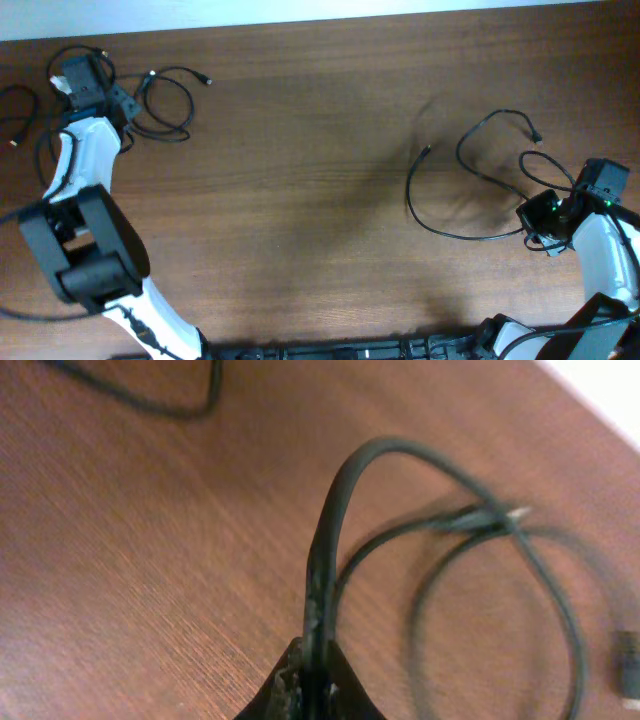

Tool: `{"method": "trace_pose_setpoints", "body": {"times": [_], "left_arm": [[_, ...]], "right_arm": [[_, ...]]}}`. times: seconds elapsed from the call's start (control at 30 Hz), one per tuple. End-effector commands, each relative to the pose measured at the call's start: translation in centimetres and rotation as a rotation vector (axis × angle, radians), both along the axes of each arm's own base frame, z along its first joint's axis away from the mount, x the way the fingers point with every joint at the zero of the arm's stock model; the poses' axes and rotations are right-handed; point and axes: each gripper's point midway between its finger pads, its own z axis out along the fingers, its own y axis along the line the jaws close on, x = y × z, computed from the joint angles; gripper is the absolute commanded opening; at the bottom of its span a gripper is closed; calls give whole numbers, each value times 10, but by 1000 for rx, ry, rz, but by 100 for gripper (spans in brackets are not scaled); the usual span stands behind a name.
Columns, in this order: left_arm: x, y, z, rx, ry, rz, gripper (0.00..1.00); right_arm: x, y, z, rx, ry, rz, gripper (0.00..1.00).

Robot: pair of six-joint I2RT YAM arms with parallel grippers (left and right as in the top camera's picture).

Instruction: Untangle cables

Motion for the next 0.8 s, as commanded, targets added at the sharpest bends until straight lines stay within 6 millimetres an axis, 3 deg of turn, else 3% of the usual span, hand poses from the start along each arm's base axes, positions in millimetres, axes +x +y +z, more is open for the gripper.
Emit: {"method": "trace_pose_setpoints", "body": {"times": [0.0,0.03,0.07,0.1,0.13,0.2,0.27,0.3,0.33,0.37,0.43,0.47,0.53,0.6,0.67,0.77], "left_arm": [[-6,-4,-71,-66,110,35,99],[-9,-4,-73,-71,127,36,99],[-6,-7,-59,-83,96,22,99],[4,-17,-25,-116,14,-19,99],[11,-28,23,-146,-91,-71,99],[10,-47,101,-173,-248,-155,99],[0,-66,146,-210,-325,-227,99],[-10,-85,165,-268,-350,-294,99],[-17,-100,169,-327,-346,-344,99],[-25,-124,162,-429,-308,-414,99],[-37,-158,148,-466,-217,-493,99],[-41,-190,144,-442,-178,-605,99],[-47,-257,144,-357,-150,-855,99],[-59,-305,131,-217,-69,-937,99],[-76,-330,117,-17,36,-940,99],[-102,-372,96,24,126,-1037,99]], "right_arm": [[17,37,4,80,-55,125,4],[25,56,6,99,-70,193,4],[43,91,12,120,-129,329,4],[62,128,21,133,-215,466,4],[82,169,34,125,-322,614,4],[101,229,57,108,-486,802,4],[96,267,66,126,-541,911,4],[83,288,64,155,-527,978,4],[76,296,63,162,-515,1007,4],[77,294,62,160,-514,1001,20],[85,279,62,146,-511,954,73],[91,266,62,136,-512,914,95],[97,237,60,123,-489,831,99],[90,196,54,118,-409,707,99],[71,155,47,102,-321,624,99],[46,132,35,84,-224,641,98]]}}
